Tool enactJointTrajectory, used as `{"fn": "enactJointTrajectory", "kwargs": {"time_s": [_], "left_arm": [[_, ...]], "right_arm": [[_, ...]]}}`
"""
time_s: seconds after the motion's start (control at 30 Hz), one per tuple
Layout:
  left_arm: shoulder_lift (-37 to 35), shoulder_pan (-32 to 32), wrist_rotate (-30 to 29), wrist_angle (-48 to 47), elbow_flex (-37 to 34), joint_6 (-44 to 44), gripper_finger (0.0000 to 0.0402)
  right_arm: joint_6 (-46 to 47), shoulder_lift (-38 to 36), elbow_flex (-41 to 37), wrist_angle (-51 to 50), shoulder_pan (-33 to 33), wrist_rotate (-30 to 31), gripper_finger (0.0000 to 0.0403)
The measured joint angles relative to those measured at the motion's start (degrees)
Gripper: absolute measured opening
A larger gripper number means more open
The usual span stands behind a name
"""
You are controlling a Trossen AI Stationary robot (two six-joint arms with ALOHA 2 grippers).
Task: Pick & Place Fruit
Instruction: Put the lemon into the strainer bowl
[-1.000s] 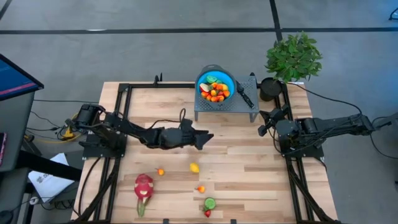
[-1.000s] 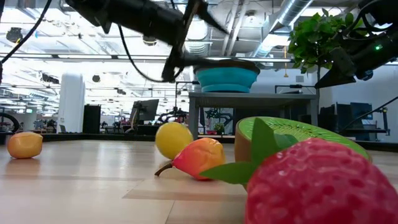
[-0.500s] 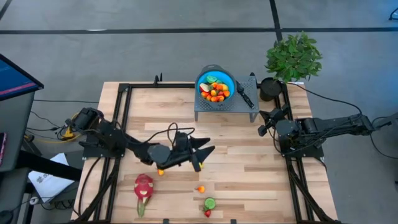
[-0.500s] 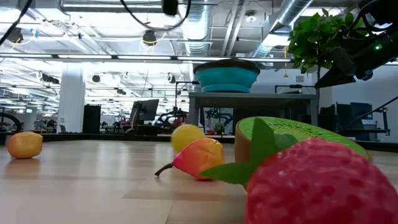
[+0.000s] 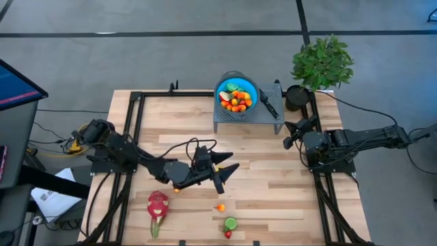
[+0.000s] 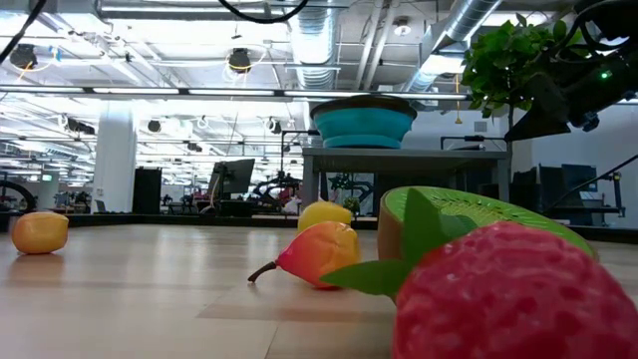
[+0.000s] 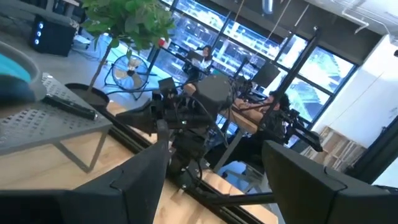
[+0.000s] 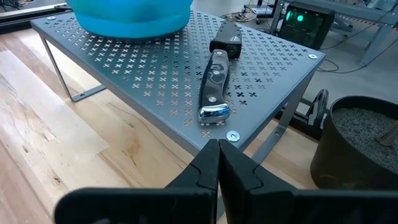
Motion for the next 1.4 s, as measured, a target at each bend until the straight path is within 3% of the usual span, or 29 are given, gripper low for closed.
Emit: {"fn": "enactJointTrajectory", "kwargs": {"time_s": [0.3, 0.43, 0.6, 0.83, 1.17, 1.4], "left_arm": [[-0.22, 1.78, 0.62, -0.28, 0.0, 0.04, 0.0257], [-0.3, 4.12, 4.56, -7.92, 0.0, 0.08, 0.0256], [-0.27, 7.44, 10.46, -20.78, -0.04, -1.77, 0.024], [-0.26, 12.62, 21.89, -27.9, -0.07, 1.43, 0.0205], [-0.26, 15.84, 23.72, -31.75, -0.07, 5.29, 0.0169], [-0.26, 15.86, 23.61, -31.79, -0.07, 5.7, 0.0158]], "right_arm": [[-0.28, 0.0, 0.0, -0.21, 0.0, 0.0, 0.0], [-0.44, -0.02, 0.0, -0.2, 0.0, -0.75, 0.0], [-0.57, -0.01, -0.02, -0.22, 0.04, -6.7, 0.0], [-0.43, -0.01, 0.0, 0.21, 0.08, -18.7, 0.0], [6.02, -0.01, 0.0, 1.4, 0.91, -30.17, 0.0], [10.25, 2.32, 0.0, 1.81, 6.81, -31.22, 0.0]]}}
